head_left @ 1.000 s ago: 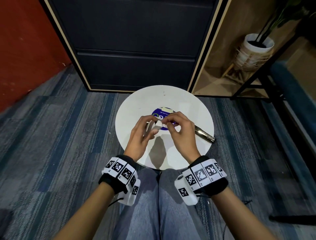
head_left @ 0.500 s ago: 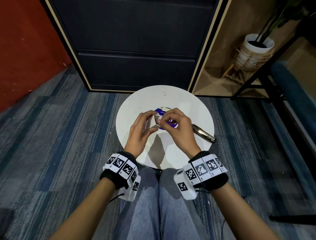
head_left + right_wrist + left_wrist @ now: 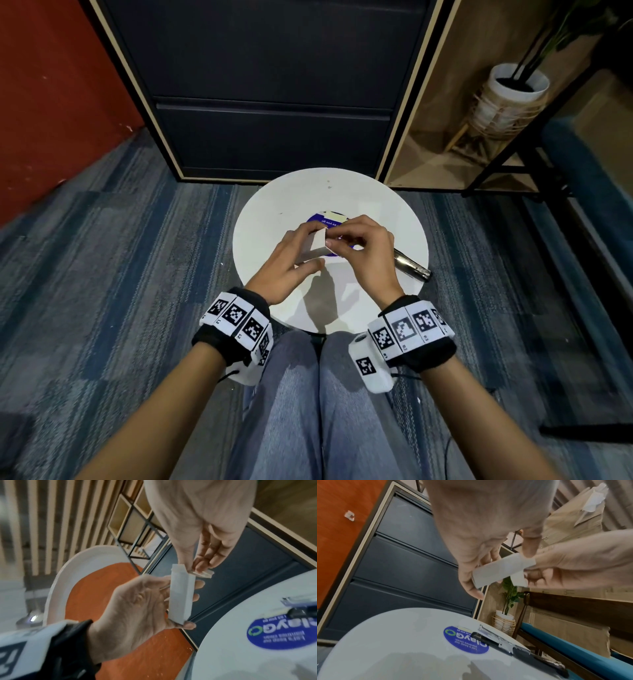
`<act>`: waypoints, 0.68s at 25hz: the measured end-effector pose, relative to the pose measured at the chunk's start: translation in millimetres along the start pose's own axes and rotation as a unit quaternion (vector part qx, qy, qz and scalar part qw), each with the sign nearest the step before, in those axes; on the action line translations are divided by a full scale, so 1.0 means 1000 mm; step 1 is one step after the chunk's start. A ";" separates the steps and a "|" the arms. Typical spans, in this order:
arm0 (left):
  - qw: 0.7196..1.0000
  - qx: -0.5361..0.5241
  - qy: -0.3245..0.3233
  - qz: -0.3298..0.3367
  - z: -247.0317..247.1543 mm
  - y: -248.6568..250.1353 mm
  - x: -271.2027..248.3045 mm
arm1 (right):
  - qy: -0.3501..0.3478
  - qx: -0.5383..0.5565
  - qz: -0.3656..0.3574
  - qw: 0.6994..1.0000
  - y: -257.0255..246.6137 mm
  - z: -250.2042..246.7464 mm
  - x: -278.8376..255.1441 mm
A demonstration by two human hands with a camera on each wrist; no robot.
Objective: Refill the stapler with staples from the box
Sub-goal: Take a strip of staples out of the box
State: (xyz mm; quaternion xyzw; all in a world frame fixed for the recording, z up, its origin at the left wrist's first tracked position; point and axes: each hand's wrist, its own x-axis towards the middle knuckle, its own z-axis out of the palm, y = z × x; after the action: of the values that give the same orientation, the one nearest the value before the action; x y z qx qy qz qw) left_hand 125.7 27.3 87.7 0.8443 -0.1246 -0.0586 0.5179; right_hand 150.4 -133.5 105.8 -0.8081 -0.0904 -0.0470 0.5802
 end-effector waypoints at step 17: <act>0.839 0.507 -0.193 -0.031 -0.017 0.077 0.037 | 0.039 0.361 0.290 0.886 0.028 0.023 -0.024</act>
State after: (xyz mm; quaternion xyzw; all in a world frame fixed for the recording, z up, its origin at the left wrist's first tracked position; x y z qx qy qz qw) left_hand 154.1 -1.0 164.9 0.9638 -0.2081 -0.1653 -0.0192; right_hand 131.8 -122.8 68.1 -0.5308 0.1601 0.1277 0.8223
